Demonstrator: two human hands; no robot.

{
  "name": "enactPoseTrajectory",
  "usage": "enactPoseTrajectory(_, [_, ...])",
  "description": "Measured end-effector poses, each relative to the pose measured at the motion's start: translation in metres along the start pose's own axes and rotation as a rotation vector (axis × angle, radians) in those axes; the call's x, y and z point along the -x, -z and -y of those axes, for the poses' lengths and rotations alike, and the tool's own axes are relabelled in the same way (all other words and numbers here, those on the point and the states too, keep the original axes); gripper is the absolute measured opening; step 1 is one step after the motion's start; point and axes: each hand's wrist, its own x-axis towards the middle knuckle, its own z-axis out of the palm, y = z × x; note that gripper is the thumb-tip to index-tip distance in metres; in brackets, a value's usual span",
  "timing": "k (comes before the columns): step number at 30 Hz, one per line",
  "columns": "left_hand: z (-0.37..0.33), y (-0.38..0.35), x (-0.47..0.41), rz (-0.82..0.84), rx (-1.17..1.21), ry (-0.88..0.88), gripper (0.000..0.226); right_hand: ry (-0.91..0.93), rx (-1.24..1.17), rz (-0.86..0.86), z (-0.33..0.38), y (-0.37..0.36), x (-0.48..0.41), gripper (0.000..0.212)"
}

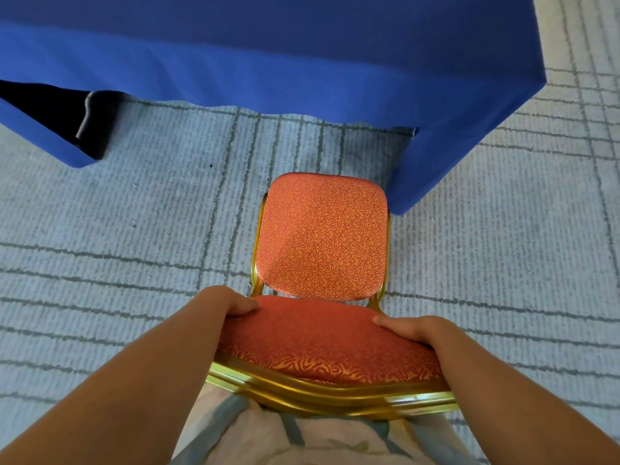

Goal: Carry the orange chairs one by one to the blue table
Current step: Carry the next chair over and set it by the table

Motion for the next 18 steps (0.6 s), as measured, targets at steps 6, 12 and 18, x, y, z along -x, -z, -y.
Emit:
enactPoseTrajectory(6, [0.005, 0.004, 0.003, -0.008, 0.011, -0.010, 0.079, 0.037, -0.035, -0.013, -0.003, -0.002, 0.003, 0.083])
enactPoseTrajectory(12, [0.015, 0.029, 0.009, -0.026, 0.022, -0.047, 0.076, 0.061, -0.053, -0.044, 0.011, 0.011, 0.027, 0.078])
enactPoseTrajectory(18, [0.014, 0.065, 0.030, -0.056, 0.030, -0.066, 0.074, 0.061, -0.050, -0.084, 0.035, 0.040, 0.060, 0.076])
